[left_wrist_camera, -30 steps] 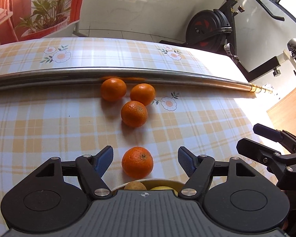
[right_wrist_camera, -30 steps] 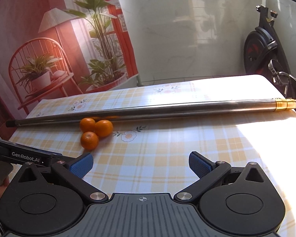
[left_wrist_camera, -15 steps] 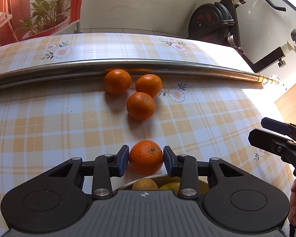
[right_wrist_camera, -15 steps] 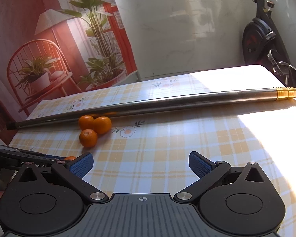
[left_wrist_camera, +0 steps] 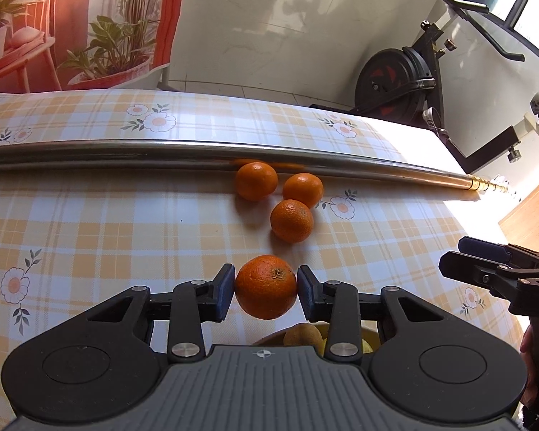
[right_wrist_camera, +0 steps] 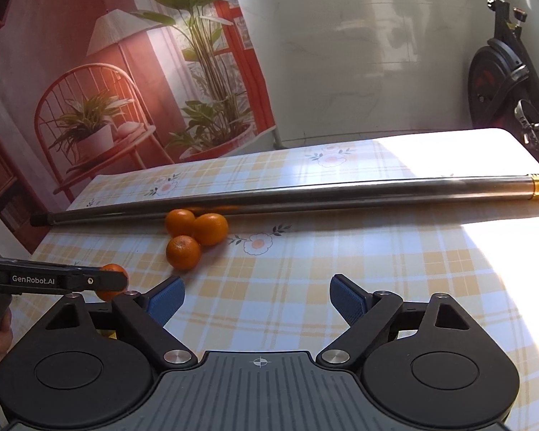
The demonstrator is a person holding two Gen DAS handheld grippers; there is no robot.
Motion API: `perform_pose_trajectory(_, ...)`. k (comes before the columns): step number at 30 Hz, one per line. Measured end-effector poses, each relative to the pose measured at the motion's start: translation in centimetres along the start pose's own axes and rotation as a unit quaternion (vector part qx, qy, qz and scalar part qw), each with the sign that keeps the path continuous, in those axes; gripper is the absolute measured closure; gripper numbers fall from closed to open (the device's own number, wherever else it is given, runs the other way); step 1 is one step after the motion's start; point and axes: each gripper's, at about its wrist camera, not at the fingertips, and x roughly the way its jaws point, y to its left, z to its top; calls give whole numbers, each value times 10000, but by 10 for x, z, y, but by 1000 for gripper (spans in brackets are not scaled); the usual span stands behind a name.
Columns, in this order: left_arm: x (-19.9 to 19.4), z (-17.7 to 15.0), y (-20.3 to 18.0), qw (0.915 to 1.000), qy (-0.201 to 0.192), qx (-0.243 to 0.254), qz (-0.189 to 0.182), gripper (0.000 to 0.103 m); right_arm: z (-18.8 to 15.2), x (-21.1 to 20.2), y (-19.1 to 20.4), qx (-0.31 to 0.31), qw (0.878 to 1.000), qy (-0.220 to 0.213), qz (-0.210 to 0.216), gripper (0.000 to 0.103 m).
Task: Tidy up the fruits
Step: 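Lift the mandarin with the left tool while the right tool closes on a mandarin by the rod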
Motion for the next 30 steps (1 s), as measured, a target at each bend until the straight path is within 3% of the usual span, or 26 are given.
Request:
perform_pose_trajectory(7,-25,-7,11,9987,-457,-89,207,63,19,14,17,-523,9984,50,195,36)
perform_pose_trajectory(11,-34,-13,17,9974,-639,-78,316,63,35,31,25,-521,9978,159,364,49)
perform_pose_trajectory(16,-45,-21,23,9959,-830,-127,347,63,54,62,33,-410,9988,123,229,53)
perform_pose_trajectory(21,-51,-29,33,9939,-1006,-324,308,63,58,97,42,-367,9985,396,101,54)
perform_pose_trajectory(30,-51,-34,42,9924,-1074,-530,272,63,56,123,62,-626,9962,607,-21,54)
